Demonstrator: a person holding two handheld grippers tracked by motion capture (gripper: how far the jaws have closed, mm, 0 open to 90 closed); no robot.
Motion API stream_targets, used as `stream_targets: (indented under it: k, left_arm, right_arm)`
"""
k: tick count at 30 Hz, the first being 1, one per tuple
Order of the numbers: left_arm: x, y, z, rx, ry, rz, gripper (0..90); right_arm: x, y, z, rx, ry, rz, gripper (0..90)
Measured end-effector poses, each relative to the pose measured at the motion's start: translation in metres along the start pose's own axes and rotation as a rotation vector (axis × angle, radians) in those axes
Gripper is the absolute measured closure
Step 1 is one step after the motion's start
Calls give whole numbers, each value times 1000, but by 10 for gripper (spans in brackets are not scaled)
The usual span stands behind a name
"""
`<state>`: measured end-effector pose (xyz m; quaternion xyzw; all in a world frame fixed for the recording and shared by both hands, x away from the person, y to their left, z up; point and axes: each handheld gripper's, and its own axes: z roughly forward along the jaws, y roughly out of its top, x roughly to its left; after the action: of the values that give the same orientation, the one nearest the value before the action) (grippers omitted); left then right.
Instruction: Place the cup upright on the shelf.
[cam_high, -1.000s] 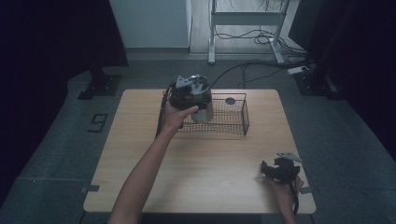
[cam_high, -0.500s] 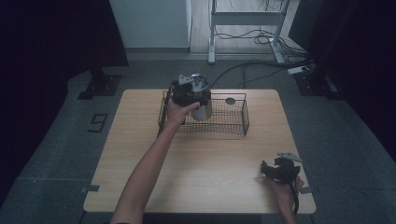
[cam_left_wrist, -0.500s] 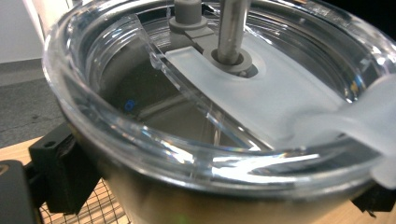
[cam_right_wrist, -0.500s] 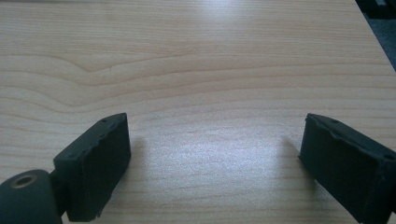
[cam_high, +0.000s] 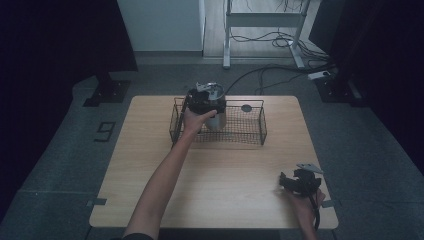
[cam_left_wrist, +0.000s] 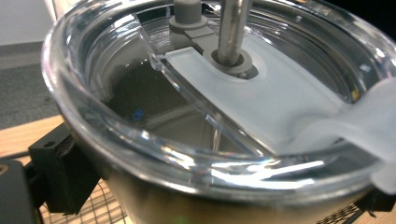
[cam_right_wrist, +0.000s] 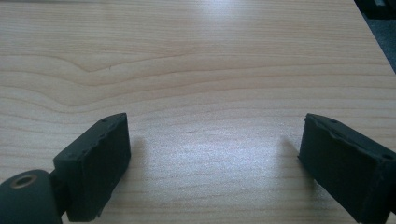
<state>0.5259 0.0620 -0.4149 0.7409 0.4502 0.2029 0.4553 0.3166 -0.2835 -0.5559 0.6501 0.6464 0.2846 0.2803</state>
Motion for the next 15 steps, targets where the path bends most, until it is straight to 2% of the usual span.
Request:
stream_targets:
  k: [6, 15]
  left_arm:
    - [-2, -9, 10, 12, 1, -7, 38]
    - [-5, -24, 27, 54, 9, -9, 38]
  right_arm:
    - [0, 0, 0, 0, 0, 0, 90]
    - [0, 0, 0, -2, -1, 3, 92]
